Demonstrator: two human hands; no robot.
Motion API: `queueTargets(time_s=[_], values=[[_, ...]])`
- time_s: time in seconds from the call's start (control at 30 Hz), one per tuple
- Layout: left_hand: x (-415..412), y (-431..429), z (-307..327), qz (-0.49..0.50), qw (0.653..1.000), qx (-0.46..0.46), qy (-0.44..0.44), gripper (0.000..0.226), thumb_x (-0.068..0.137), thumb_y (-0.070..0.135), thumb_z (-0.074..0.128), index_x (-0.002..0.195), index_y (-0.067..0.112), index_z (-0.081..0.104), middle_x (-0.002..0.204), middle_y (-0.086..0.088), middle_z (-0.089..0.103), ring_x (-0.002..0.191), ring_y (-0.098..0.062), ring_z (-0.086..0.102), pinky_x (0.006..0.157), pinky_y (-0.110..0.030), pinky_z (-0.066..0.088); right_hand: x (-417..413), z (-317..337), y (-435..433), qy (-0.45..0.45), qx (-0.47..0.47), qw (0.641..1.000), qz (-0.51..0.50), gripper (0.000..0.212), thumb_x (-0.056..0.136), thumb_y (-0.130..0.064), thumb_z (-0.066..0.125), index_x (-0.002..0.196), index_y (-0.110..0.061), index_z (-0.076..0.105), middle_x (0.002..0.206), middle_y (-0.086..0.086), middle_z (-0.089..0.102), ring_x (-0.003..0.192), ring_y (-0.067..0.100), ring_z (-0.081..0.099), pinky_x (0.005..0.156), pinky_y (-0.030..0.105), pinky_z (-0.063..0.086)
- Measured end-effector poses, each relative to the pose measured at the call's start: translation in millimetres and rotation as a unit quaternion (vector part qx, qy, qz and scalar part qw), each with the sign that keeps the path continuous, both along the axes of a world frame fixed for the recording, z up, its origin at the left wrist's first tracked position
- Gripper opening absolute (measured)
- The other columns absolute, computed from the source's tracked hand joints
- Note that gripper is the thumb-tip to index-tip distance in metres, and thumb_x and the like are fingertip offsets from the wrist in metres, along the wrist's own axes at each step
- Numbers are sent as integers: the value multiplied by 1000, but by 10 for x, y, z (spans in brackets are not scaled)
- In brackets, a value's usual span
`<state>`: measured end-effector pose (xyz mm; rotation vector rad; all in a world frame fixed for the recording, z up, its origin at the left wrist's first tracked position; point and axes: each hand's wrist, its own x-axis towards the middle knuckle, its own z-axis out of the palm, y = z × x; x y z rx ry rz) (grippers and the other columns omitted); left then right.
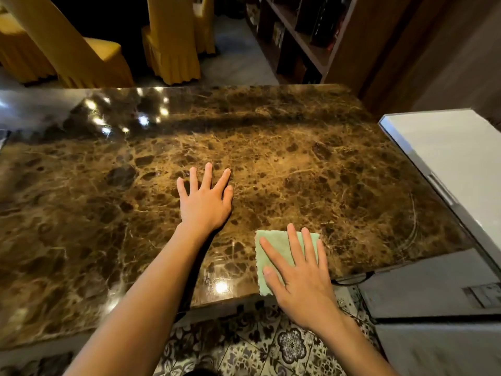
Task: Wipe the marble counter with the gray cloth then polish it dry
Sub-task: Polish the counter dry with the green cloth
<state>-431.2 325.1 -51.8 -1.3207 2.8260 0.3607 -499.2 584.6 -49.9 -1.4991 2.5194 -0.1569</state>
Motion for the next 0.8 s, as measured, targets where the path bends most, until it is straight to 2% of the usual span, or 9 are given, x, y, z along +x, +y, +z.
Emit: queueTargets(time_s=[0.17,0.37,0.57,0.8], values=[[-3,-22,5,-2,1000,-7,3,57,102,59,10,158,48,12,171,0,7,156,-37,-2,122,-63,-2,-54,35,-81,0,11,1000,1,53,104,-63,10,149,-65,-18,167,3,-29,151,26,-34,121,51,-21],[-53,-92,-1,0,1000,2,5,57,102,62,11,158,49,9,171,0,2,156,-35,-5,121,-64,-6,-459,16,-617,5,20,1000,-20,54,98,-67,2,149,-66,-16,171,4,-20,155,28,-25,121,48,-22],[-273,-400,-14,-7,1000,5,-1,58,101,63,7,157,50,3,171,1,-3,156,-34,-10,119,-65,-9,-1064,37,-1460,3,36,999,-41,52,103,-64,9,148,-65,-17,172,6,-17,156,31,-19,123,53,-17],[-639,-932,-48,-14,1000,6,12,61,99,66,4,157,50,-1,171,2,-8,156,-32,-13,120,-63,-12,-1775,41,-2544,16,53,997,-46,53,103,-63,9,153,-62,-9,172,7,-12,157,34,-15,123,55,-15]])
